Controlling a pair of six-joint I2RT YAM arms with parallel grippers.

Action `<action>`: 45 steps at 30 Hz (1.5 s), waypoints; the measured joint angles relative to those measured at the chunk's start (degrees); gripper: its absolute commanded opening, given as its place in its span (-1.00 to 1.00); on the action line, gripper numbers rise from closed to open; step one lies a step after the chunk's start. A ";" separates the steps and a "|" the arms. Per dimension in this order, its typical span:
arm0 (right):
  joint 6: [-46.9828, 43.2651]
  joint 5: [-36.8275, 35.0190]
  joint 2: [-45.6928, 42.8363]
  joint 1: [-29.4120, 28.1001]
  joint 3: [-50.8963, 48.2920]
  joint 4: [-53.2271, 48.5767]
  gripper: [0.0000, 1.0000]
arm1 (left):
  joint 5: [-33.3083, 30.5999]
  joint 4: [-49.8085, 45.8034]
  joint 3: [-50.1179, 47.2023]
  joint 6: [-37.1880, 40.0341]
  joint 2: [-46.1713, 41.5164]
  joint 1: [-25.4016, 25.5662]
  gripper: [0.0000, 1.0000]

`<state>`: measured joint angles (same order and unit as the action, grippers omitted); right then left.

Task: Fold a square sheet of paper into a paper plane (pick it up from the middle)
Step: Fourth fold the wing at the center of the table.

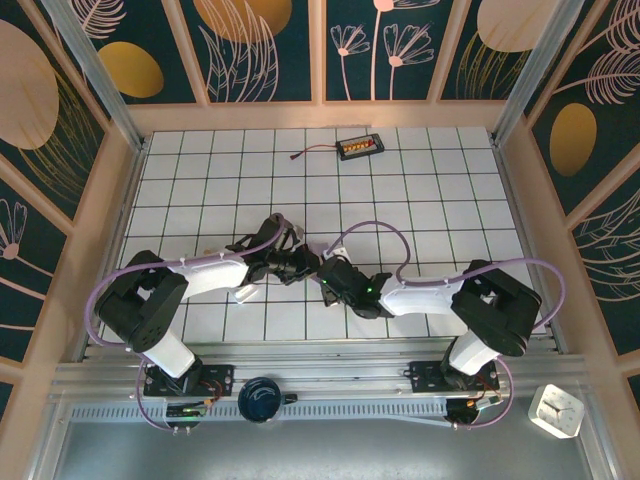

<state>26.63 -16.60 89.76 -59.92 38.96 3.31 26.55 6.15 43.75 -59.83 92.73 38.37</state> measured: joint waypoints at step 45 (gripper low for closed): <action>18.99 22.29 -6.88 10.75 -9.90 11.08 -0.97 | -1.95 3.28 -7.39 1.05 -6.23 -0.55 -0.26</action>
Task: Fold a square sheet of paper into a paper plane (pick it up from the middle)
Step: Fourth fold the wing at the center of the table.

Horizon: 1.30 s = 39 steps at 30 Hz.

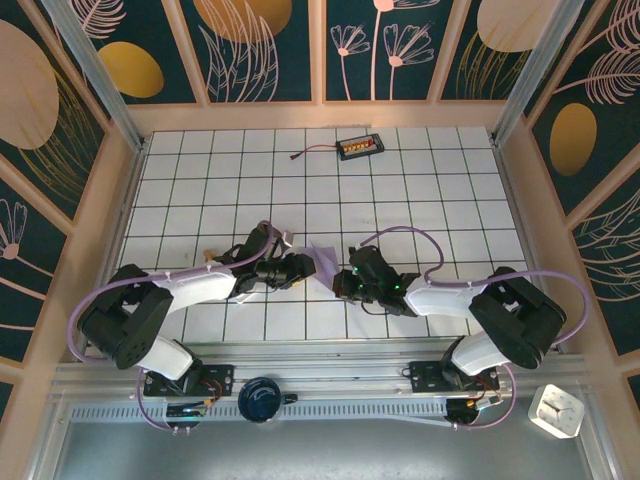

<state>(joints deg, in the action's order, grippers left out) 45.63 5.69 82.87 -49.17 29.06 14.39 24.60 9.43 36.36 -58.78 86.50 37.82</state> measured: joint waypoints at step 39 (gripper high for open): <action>4.68 10.49 2.08 5.35 -4.85 9.35 -0.92 | 1.92 -2.12 7.96 12.41 14.32 -2.21 -0.43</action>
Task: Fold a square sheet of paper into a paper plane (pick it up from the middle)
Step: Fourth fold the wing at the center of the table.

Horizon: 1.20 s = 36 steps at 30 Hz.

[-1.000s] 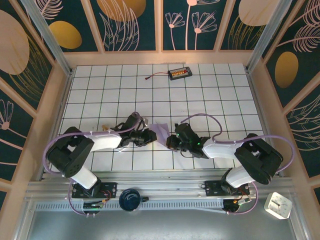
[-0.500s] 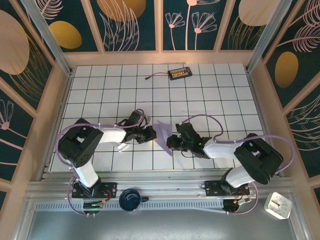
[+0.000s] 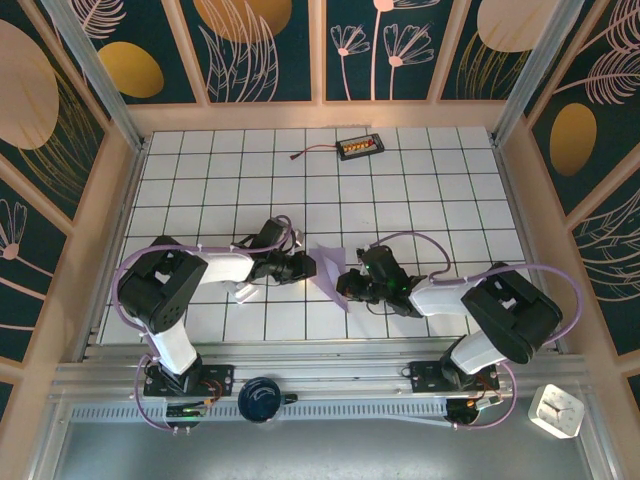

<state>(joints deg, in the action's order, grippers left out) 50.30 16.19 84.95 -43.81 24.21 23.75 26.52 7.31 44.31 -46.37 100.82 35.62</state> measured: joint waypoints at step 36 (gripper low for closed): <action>-1.49 -0.02 1.51 0.31 1.86 -1.75 -0.91 | 2.62 2.60 4.48 -5.01 -1.57 3.15 -0.65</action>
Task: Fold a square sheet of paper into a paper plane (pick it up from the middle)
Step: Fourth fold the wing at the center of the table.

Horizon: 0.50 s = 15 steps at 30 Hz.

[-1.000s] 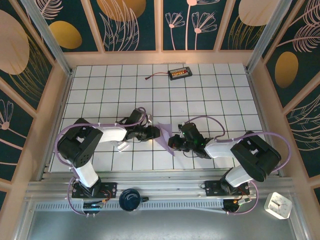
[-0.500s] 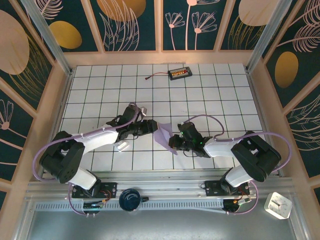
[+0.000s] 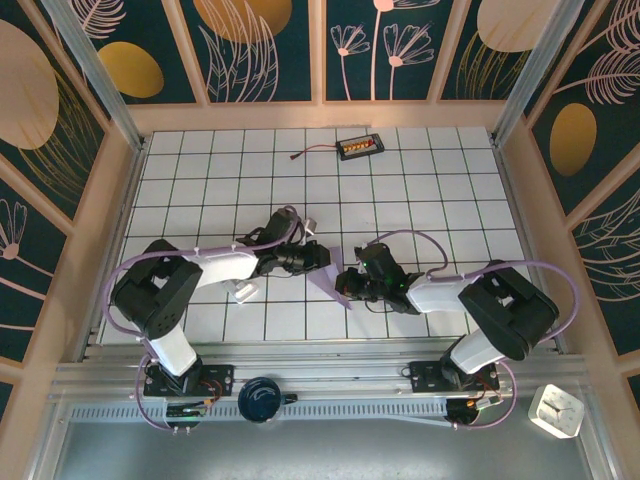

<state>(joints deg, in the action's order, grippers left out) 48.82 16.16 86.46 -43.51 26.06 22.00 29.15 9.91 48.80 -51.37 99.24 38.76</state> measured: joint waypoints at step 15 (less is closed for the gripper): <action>0.22 0.68 1.22 0.35 -0.70 1.84 -0.82 | 1.49 2.67 1.90 -0.83 5.49 -0.02 -0.70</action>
<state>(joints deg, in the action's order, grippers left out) 49.04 16.84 87.68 -43.16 25.36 23.83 30.63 12.58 50.70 -52.21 104.73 38.74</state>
